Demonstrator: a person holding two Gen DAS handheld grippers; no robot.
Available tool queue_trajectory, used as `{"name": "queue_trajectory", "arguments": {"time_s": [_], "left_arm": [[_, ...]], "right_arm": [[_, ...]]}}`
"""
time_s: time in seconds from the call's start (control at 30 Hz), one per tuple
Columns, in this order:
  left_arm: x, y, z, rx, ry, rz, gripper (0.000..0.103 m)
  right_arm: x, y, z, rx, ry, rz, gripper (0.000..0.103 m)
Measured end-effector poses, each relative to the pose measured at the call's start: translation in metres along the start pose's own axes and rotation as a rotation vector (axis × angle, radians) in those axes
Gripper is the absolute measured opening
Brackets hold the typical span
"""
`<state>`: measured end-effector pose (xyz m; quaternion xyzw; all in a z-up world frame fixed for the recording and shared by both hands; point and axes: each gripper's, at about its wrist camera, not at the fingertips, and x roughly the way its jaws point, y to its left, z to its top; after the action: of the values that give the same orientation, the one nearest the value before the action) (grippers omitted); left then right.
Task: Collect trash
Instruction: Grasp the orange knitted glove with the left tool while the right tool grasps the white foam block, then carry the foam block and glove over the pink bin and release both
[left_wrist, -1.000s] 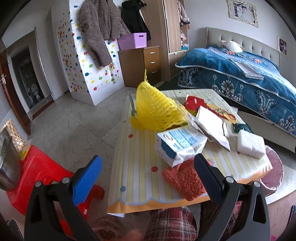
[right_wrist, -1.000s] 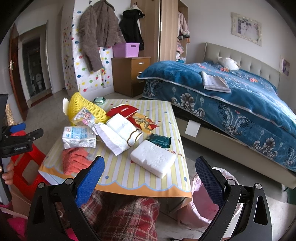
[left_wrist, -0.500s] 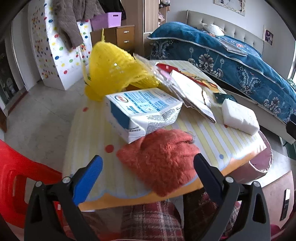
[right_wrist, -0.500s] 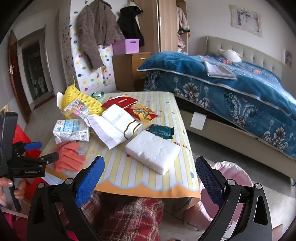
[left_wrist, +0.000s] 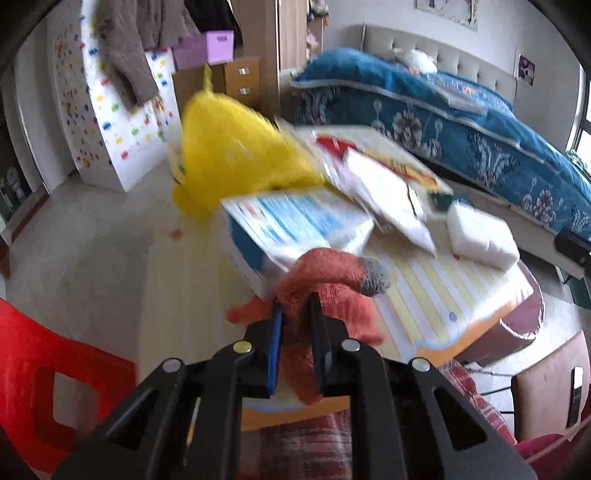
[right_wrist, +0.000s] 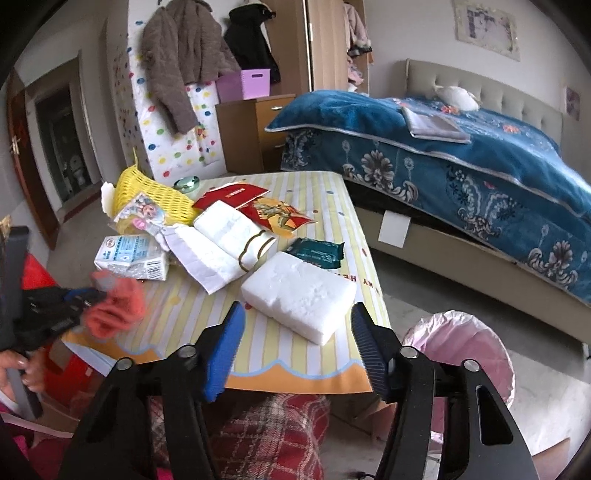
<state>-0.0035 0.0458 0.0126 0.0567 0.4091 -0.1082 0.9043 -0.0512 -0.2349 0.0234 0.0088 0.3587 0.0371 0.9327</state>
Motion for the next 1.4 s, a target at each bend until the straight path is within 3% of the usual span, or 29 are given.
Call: {"name": "queue_trajectory", "arguments": {"time_s": [0.2, 0.37, 0.5, 0.67, 0.87, 0.93, 1.0, 1.2, 1.4], "left_arm": [[-0.048, 0.011, 0.016, 0.003, -0.133, 0.01, 0.012], [-0.081, 0.015, 0.025, -0.009, -0.232, 0.009, 0.012], [-0.093, 0.01, 0.032, -0.019, -0.275, -0.024, 0.012], [-0.088, 0.002, 0.042, -0.015, -0.282, -0.044, 0.012], [-0.082, -0.012, 0.042, -0.003, -0.274, -0.066, 0.012], [-0.083, -0.017, 0.042, 0.006, -0.275, -0.076, 0.012], [-0.084, -0.022, 0.043, 0.014, -0.279, -0.087, 0.012], [-0.082, -0.072, 0.062, 0.093, -0.296, -0.195, 0.012], [-0.056, -0.151, 0.082, 0.202, -0.292, -0.348, 0.012]], "right_arm": [[-0.002, 0.008, 0.004, -0.036, -0.021, 0.015, 0.054], [0.003, 0.008, 0.004, -0.043, -0.004, 0.023, 0.065], [0.018, 0.005, -0.003, -0.048, 0.021, 0.046, 0.076], [0.047, -0.002, -0.009, -0.06, 0.057, 0.044, 0.076], [0.076, -0.018, -0.012, -0.015, 0.106, 0.06, 0.059], [0.081, -0.02, -0.014, -0.008, 0.12, 0.069, 0.035], [0.075, -0.023, -0.013, -0.007, 0.097, 0.066, 0.028], [0.029, -0.043, -0.014, 0.002, 0.005, 0.014, 0.028], [-0.021, -0.093, -0.029, 0.071, -0.037, -0.136, 0.028]]}}
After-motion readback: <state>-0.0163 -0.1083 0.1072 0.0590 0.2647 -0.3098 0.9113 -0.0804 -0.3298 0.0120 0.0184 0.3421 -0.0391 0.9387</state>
